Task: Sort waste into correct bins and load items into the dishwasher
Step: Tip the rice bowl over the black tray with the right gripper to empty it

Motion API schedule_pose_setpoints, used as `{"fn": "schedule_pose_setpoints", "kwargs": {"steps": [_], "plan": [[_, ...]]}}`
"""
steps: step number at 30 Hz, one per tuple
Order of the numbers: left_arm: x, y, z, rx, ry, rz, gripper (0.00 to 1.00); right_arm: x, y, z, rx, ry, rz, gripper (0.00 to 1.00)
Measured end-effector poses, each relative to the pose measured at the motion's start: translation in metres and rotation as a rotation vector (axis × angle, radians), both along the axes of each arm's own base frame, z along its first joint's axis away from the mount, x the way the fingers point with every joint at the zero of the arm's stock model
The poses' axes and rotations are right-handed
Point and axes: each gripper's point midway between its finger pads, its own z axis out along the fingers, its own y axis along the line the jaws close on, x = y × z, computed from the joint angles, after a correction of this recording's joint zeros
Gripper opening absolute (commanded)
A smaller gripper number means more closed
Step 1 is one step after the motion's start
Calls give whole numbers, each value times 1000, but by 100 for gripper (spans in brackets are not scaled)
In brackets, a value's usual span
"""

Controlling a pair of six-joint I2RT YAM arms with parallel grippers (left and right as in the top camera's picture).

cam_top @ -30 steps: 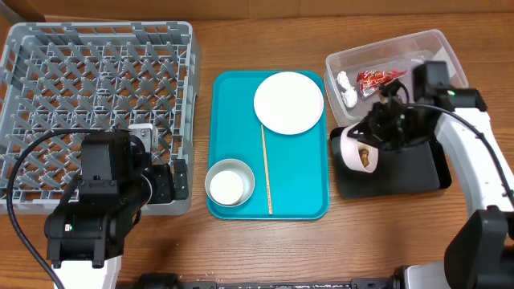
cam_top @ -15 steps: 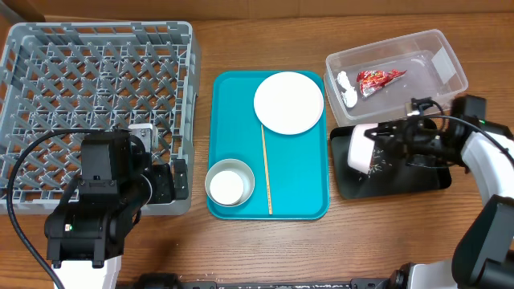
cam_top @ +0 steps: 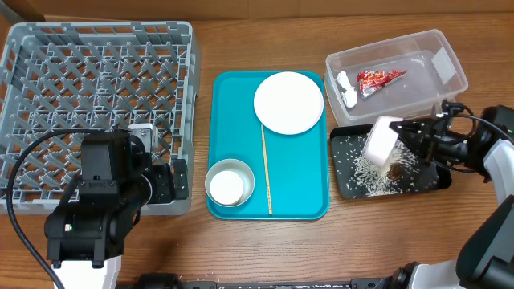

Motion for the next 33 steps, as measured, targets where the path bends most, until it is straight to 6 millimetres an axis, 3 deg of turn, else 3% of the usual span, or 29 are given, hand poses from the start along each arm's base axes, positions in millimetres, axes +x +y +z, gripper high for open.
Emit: {"fn": "schedule_pose_setpoints", "kwargs": {"steps": [8,16,33], "plan": [[0,0,0,0,2,0,100,2,-13,1,60,93,-69,4],[-2,0,-1,0,8,0,100,2,-14,3,93,131,-82,4],[-3,0,-2,0,13,0,100,1,-7,37,275,52,-40,4]]}}
